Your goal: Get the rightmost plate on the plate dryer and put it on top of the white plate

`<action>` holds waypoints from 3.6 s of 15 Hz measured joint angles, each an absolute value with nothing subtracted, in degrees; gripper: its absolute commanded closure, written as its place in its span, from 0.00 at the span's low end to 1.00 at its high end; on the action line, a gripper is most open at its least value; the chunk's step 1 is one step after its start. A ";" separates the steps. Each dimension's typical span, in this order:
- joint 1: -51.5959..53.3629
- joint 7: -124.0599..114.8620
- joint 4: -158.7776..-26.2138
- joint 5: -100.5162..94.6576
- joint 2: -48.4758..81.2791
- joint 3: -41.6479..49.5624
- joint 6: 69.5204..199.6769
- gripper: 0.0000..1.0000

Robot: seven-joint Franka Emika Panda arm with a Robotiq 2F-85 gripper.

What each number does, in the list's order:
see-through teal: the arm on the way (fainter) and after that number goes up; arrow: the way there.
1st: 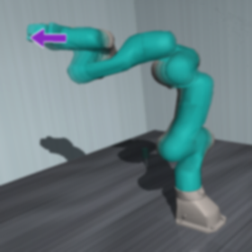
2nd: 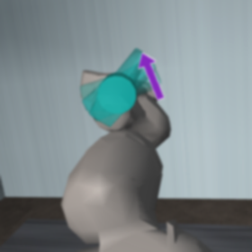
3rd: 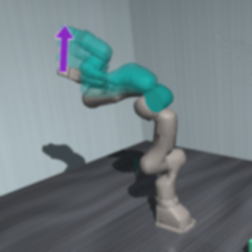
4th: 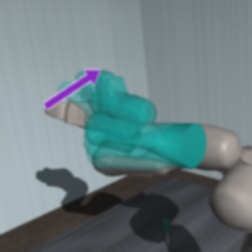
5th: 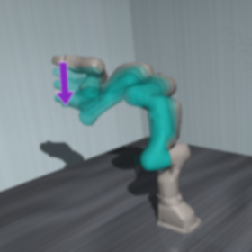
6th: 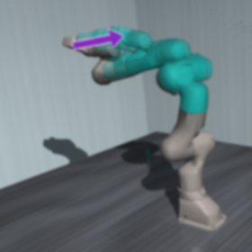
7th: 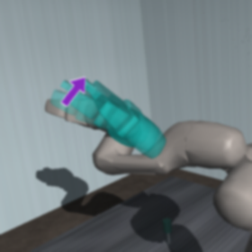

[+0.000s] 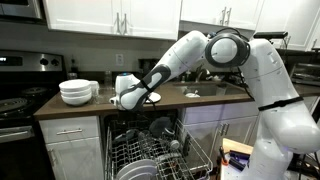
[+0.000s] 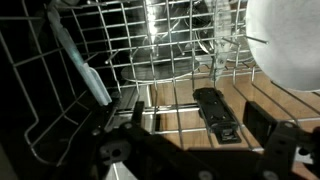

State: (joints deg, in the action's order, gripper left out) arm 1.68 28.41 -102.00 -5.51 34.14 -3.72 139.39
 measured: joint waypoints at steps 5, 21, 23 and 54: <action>1.59 28.41 -103.68 -5.51 33.68 -4.19 140.25 0.00; 7.38 28.25 -105.25 -10.85 36.06 -7.91 140.25 0.00; 7.50 28.25 -106.02 -10.85 36.04 -7.91 140.25 0.00; 7.83 27.18 -109.12 -10.83 33.86 -9.58 135.87 0.00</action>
